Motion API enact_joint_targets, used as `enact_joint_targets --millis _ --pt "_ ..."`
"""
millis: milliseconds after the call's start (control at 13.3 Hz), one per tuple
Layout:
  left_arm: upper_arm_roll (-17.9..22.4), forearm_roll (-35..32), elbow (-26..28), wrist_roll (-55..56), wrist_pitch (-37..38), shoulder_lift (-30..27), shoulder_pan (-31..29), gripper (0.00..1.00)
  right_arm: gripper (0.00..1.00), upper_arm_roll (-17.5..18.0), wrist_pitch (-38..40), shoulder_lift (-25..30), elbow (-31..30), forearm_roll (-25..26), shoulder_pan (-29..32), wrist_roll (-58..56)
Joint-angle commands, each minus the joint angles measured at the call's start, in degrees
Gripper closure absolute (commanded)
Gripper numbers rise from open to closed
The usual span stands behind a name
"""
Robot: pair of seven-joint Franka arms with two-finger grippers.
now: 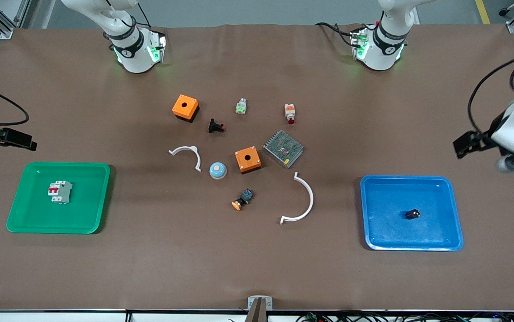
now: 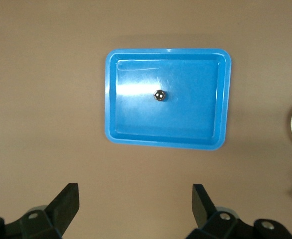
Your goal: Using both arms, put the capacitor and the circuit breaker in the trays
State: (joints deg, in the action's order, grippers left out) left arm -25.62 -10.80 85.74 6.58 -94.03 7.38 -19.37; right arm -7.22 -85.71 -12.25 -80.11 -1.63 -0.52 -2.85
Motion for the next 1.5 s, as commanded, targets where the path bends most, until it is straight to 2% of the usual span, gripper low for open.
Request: enact_joint_targets --millis 0,301,376,451,1128,1429 --pt "1.78 4.98 1.8 -4.99 2.79 -4.99 -1.03 0.0 0.0 0.89 -0.07 -0.32 1.36 0.14 -0.44 0.39" --pt "15.82 6.4 2.5 -5.97 7.45 -9.13 13.0 0.0 0.0 0.97 -1.3 2.05 -0.4 0.31 -1.41 -0.57" --pt "18.91 6.4 2.51 -5.88 8.33 -9.66 16.61 0.0 0.0 0.89 -0.87 3.27 -1.53 0.49 -2.63 -0.49" --pt "20.33 6.58 2.59 -5.88 8.6 -10.01 17.95 0.0 0.0 0.8 -1.47 4.68 -3.19 0.66 -2.73 -0.49" --pt "20.34 10.61 4.53 -5.88 9.48 -11.42 16.64 0.0 0.0 0.36 0.27 8.99 -4.7 1.19 0.25 -2.68" --pt "19.91 10.98 5.32 -4.83 9.57 -11.51 16.82 0.0 0.0 0.8 0.19 14.52 -10.23 1.19 -0.36 -1.89"
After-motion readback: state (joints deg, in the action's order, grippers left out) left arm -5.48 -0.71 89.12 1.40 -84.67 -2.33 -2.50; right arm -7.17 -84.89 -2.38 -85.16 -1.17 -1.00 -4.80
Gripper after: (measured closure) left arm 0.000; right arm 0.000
